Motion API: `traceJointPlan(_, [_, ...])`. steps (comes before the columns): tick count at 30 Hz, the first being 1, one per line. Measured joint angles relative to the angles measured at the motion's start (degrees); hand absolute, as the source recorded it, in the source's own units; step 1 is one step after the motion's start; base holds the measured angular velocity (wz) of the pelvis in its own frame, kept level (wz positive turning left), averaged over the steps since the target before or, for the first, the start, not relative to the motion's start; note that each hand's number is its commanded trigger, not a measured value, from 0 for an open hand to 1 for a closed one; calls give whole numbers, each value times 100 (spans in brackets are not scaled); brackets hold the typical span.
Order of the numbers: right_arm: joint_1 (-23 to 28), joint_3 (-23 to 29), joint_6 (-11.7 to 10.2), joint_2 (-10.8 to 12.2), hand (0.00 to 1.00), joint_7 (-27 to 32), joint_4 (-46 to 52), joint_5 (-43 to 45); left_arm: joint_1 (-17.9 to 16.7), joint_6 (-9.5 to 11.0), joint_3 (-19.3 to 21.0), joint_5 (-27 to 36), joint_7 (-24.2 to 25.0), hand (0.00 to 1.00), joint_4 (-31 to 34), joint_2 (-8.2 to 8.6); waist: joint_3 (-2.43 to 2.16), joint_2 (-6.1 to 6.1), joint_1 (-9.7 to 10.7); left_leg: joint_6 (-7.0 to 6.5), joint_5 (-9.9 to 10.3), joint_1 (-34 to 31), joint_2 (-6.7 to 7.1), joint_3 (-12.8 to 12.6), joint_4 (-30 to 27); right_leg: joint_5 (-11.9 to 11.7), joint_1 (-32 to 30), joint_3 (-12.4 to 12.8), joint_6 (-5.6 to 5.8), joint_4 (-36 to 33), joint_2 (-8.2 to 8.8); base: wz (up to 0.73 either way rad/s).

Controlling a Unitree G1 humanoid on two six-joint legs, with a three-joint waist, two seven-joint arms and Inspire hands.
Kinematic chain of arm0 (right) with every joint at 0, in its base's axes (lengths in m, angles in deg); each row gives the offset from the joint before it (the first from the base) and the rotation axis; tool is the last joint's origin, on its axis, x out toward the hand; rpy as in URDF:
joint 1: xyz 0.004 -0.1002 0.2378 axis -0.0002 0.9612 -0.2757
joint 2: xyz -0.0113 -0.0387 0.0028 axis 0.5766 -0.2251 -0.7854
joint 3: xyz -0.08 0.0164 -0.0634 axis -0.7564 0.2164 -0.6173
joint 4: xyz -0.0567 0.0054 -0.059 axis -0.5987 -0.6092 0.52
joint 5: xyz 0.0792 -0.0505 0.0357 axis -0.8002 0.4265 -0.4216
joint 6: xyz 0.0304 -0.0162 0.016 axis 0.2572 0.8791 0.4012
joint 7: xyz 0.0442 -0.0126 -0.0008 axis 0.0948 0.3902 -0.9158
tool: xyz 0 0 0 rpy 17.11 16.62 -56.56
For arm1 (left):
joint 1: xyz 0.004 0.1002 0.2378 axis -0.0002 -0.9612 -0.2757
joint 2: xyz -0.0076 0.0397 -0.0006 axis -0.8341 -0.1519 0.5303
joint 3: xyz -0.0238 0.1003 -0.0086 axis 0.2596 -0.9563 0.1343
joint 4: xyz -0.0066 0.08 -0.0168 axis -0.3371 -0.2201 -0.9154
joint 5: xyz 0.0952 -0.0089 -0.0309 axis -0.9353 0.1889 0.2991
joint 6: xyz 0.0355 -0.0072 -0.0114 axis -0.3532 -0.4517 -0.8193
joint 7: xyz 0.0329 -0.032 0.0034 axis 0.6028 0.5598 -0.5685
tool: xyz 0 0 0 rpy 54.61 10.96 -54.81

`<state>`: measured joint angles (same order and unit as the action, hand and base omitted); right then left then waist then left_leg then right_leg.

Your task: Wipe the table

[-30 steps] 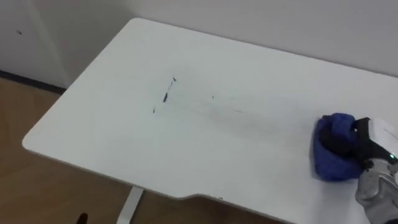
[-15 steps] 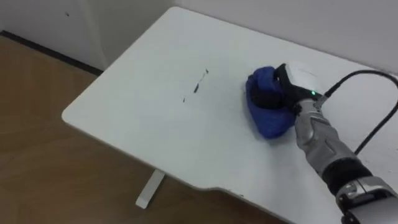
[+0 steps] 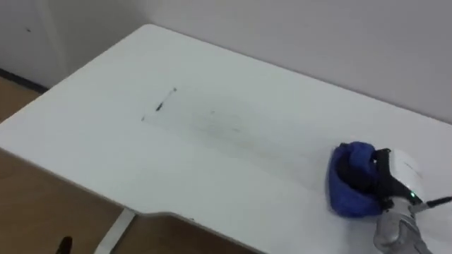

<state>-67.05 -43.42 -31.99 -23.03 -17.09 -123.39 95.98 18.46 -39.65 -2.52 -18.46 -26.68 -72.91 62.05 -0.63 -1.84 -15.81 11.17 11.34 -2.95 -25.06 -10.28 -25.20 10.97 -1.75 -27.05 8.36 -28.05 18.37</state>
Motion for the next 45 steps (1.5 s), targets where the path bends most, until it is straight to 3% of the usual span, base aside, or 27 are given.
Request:
traceJointPlan(1, [-184, -62, 96, 19, 100, -213, 94, 194, 5, 22, -82, -36, 8, 0, -19, 146, 19, 27, -31, -212, -217, 32, -34, 35, 86, 271, -174, 62, -161, -281, -130, -31])
traceJointPlan(3, [-482, -161, 352, 79, 100, -504, 169, 512, -30, 54, -79, -168, 49, 0, -163, 321, 52, 5, -68, -203, -274, -174, 22, 42, -338, 497, -241, 155, -332, -379, -383, -16])
traceJointPlan(4, [-743, -282, 484, 115, 100, -691, 169, 713, -80, 3, -82, -250, 120, 0, -192, 345, 90, 66, -128, -292, -219, -420, 147, 135, -780, 593, -241, 250, -454, -374, -533, -5])
traceJointPlan(5, [-1001, -353, 544, 95, 100, -858, 212, 860, -142, -52, -82, -253, 192, 0, -180, 364, 184, 38, -152, -482, -15, -762, 542, 386, -1230, 663, -263, 415, -581, -372, -620, 0])
traceJointPlan(6, [-1159, -367, 645, 65, 100, -963, 385, 855, -232, -113, -121, -230, 259, 0, -181, 382, 247, 77, -235, -616, 234, -1060, 1074, 542, -1445, 701, -335, 674, -661, -336, -760, 0])
traceJointPlan(7, [-1230, -395, 676, 50, 100, -986, 464, 857, -287, -156, -157, -221, 276, 0, -185, 394, 269, 110, -296, -672, 330, -1134, 1293, 579, -1427, 697, -345, 743, -687, -307, -810, -28])
traceJointPlan(8, [-1345, -477, 683, 17, 100, -989, 549, 857, -389, -226, -170, -214, 333, 0, -194, 406, 274, 201, -483, -772, 407, -1230, 1723, 554, -1210, 678, -351, 860, -715, -208, -911, -57])
traceJointPlan(9, [-1406, -535, 642, 28, 100, -992, 565, 885, -485, -268, -106, -213, 370, 0, -189, 389, 263, 249, -665, -1090, 358, -1225, 2053, 543, -860, 667, -385, 950, -716, -104, -994, -61])
traceJointPlan(10, [-1402, -537, 595, 61, 100, -997, 565, 959, -533, -275, -37, -213, 374, 0, -188, 377, 247, 236, -714, -1195, 301, -1203, 2103, 551, -772, 657, -384, 998, -699, -24, -1026, -41])
traceJointPlan(11, [-1330, -566, 459, 81, 100, -999, 611, 1070, -589, -320, 65, -131, 379, 0, -192, 375, 225, 201, -703, -1220, 267, -1109, 2098, 469, -545, 593, -314, 966, -641, 209, -1048, -19])
traceJointPlan(13, [-1139, -560, 390, 57, 100, -985, 587, 1075, -600, -343, 81, -14, 388, 0, -223, 400, 213, 185, -642, -1245, 151, -926, 2205, 423, -152, 427, -164, 917, -620, 546, -1055, 0])
traceJointPlan(15, [-825, -466, 168, 40, 100, -722, 726, 963, -598, -343, 112, 4, 379, 0, -215, 401, 185, 169, -370, -1272, 80, -784, 2333, 473, 71, 385, 3, 802, -561, 719, -990, 28])
traceJointPlan(17, [-367, -342, -94, 44, 100, -370, 744, 962, -579, -340, 232, -56, 360, 0, -90, 386, 86, 66, 119, -1276, 16, -574, 2495, 610, 391, 371, 258, 604, -521, 949, -917, 48])
traceJointPlan(18, [-134, -192, -169, 41, 100, -242, 778, 968, -559, -332, 287, -85, 342, 0, 26, 381, 25, -3, 261, -1273, 1, -502, 2570, 667, 483, 342, 389, 539, -472, 1070, -923, 41])
traceJointPlan(19, [-24, -123, -189, 38, 100, -173, 779, 958, -524, -320, 313, -131, 335, 0, 92, 380, 1, -39, 344, -1272, -1, -465, 2592, 732, 510, 331, 473, 499, -455, 1148, -926, 26])
traceJointPlan(21, [158, 104, -187, -43, 100, -78, 771, 846, -277, -170, 325, -177, 321, 0, 241, 383, 27, -108, 440, -1269, -5, -337, 2640, 804, 628, 303, 673, 412, -417, 1374, -943, 9])
traceJointPlan(23, [176, 101, -126, -143, 100, -78, 772, 816, -57, -126, 285, -163, 271, 0, 252, 402, 25, -125, 441, -1265, -27, -303, 2639, 758, 673, 271, 696, 405, -410, 1458, -947, -18])
traceJointPlan(27, [-121, -233, 336, -144, 100, -247, 750, 774, 141, -11, 48, 107, 207, 0, 195, 412, 48, -115, 194, -1255, -27, -253, 2546, 575, 776, 208, 628, 455, -473, 1403, -969, -34])
traceJointPlan(29, [-674, -603, 678, -139, 100, -577, 745, 822, 273, -23, -146, 101, 204, 0, -70, 386, 88, -131, -25, -1221, -48, -384, 2448, 483, 776, 132, 395, 476, -545, 1333, -1025, -41])
traceJointPlan(30, [-1030, -949, 780, -136, 100, -698, 745, 929, 280, -51, -215, 96, 209, 0, -170, 379, 138, -122, -198, -1199, -63, -459, 2400, 468, 774, 82, 285, 444, -595, 1340, -1070, -41])
traceJointPlan(32, [-1531, -1301, 838, 35, 100, -842, 745, 1023, 286, -166, -270, 92, 212, 0, -277, 382, 187, -159, -389, -1160, -88, -550, 2346, 484, 758, 43, 196, 325, -636, 1358, -1124, -13])
traceJointPlan(34, [-1917, -1419, 810, 195, 100, -897, 746, 1064, 293, -231, -313, 54, 256, 0, -276, 400, 232, -169, -533, -1134, -122, -651, 2340, 590, 760, 40, 136, 240, -644, 1400, -1158, 28])
traceJointPlan(36, [-2197, -1448, 758, 262, 100, -987, 746, 1137, 210, -304, -318, 60, 306, 0, -285, 394, 241, -163, -773, -1127, -190, -699, 2381, 756, 784, 39, 145, 57, -645, 1457, -1149, 46])
traceJointPlan(38, [-2232, -1475, 722, 261, 100, -1013, 748, 1131, 75, -362, -303, 58, 331, 0, -276, 376, 241, -159, -825, -1128, -192, -696, 2396, 867, 791, 39, 219, 7, -644, 1461, -1145, 48])
traceJointPlan(42, [-1936, -1479, 693, 220, 100, -1029, 474, 1040, -71, -441, -307, 52, 457, 0, -241, 385, 243, -157, -785, -1134, -188, -634, 2486, 1028, 796, 22, 456, -25, -613, 1665, -1135, 30])
traceJointPlan(45, [-1507, -1302, 359, 189, 100, -646, 403, 664, -47, -433, -271, 54, 484, 0, -105, 346, 234, -137, -543, -1135, -189, -623, 2510, 1051, 796, 20, 508, -47, -606, 1747, -1136, 4])
